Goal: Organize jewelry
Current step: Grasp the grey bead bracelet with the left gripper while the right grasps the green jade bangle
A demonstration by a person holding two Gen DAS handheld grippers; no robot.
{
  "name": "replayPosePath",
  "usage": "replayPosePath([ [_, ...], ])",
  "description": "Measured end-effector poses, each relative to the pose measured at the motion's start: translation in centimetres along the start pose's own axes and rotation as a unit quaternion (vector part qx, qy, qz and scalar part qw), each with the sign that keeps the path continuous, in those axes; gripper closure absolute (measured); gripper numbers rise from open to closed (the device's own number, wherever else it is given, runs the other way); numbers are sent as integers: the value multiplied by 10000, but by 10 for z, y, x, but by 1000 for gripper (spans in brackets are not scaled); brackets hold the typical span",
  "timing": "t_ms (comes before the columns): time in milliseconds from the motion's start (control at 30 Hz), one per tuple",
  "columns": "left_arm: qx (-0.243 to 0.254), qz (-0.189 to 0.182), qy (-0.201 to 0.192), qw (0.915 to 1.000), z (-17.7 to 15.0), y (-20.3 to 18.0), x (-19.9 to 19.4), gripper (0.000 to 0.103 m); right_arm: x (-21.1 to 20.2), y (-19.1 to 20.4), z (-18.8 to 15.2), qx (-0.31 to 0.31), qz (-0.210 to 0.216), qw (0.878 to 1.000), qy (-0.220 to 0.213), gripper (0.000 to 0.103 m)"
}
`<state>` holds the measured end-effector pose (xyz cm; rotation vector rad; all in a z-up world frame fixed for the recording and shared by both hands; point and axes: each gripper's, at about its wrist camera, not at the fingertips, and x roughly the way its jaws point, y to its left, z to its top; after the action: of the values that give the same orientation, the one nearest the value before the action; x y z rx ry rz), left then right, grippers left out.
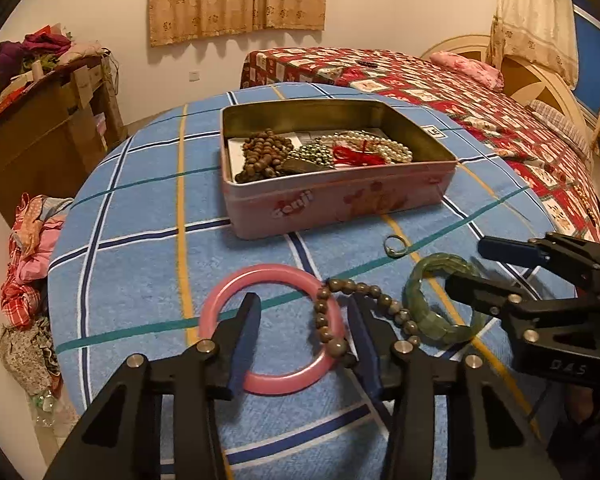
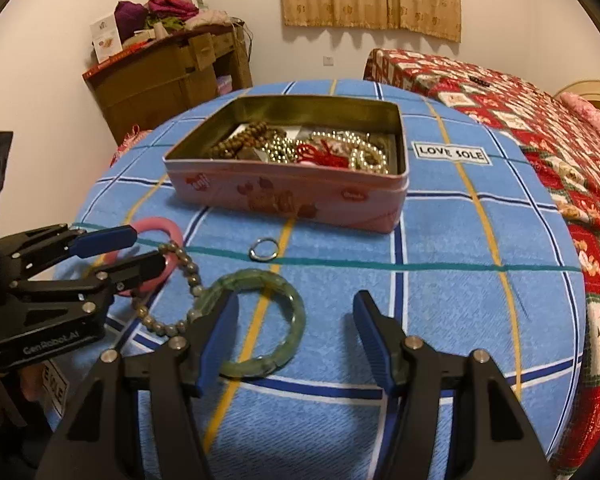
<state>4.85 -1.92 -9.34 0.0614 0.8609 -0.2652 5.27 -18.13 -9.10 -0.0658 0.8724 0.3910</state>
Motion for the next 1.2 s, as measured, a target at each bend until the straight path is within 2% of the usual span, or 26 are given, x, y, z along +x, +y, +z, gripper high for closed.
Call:
replayPosePath([
  [67, 14, -42, 16, 10000, -1, -1, 1, 62, 3, 1, -1, -54, -1, 10000, 82, 53],
  [200, 34, -111, 58, 9999, -2, -3, 4, 75, 8, 5, -4, -171, -51, 9997, 141, 61],
  [400, 62, -291, -11, 9996, -2, -6, -1, 94, 7, 8, -7, -309, 0, 9995, 103, 89],
  [433, 69, -305, -14, 9995, -2, -7, -1, 96, 6, 7, -7, -281, 62, 9995, 94, 90],
  [833, 128, -294, -277, 9991, 6, -8, -19, 96, -4, 2, -4, -83, 231, 9996, -128, 92],
  [1200, 51, -255, -366, 9990, 8, -4, -23, 96, -12, 1, 0, -39, 281, 9992, -281, 92],
])
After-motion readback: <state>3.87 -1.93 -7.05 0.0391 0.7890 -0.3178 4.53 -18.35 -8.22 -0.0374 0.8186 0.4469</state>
